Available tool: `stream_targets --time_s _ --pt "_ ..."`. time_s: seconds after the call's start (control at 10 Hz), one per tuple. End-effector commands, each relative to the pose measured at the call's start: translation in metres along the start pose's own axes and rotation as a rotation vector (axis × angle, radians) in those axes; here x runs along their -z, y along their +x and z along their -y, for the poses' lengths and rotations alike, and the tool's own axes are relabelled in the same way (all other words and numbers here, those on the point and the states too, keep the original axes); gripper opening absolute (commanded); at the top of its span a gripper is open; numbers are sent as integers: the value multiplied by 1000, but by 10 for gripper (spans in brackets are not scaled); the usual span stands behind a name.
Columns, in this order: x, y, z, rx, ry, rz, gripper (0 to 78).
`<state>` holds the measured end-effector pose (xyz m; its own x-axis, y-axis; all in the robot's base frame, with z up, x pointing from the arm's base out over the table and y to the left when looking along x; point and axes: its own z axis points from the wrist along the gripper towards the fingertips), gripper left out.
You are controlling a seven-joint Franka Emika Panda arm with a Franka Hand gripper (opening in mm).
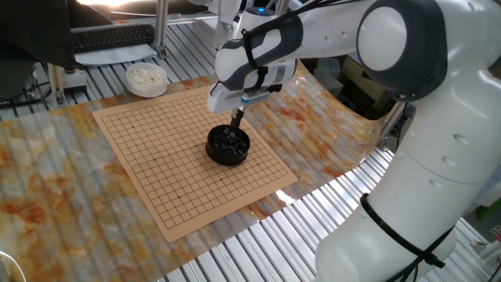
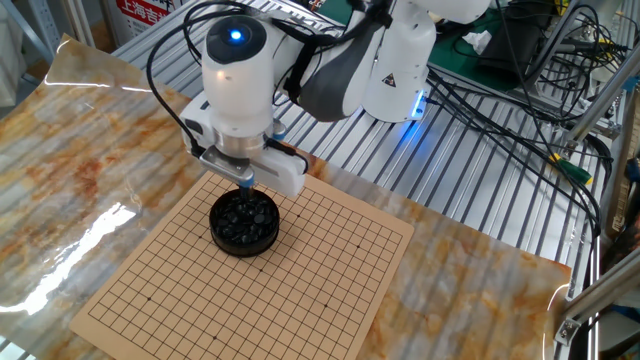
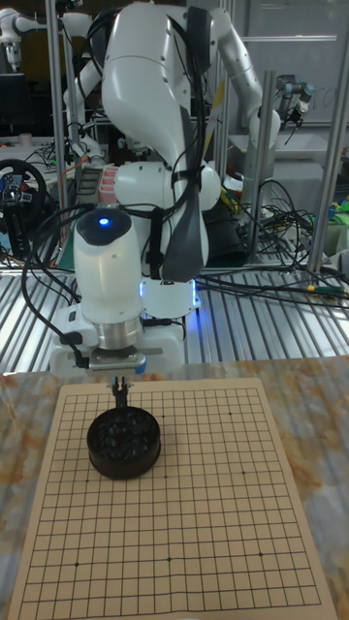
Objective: Play the first move as black on the 3-4 point in the upper right corner of the Go board
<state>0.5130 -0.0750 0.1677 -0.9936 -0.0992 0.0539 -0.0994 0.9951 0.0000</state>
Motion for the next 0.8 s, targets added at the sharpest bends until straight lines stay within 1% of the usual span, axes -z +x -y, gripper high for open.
stream_targets --time_s 0.1,0.2,0.3,0.4,0.5,0.6,0.7,0.8 --pt "1 -1 0 22 -54 -62 0" --pt "1 -1 0 -8 -35 -63 0" --pt "1 -1 0 -42 -11 -34 0" --pt "1 -1 0 -50 2 -24 0" --pt "1 -1 0 -96 35 2 0" --pt "1 -1 0 -91 31 -8 0" --pt "1 -1 0 -98 35 -8 0" --pt "1 -1 0 -107 42 1 0"
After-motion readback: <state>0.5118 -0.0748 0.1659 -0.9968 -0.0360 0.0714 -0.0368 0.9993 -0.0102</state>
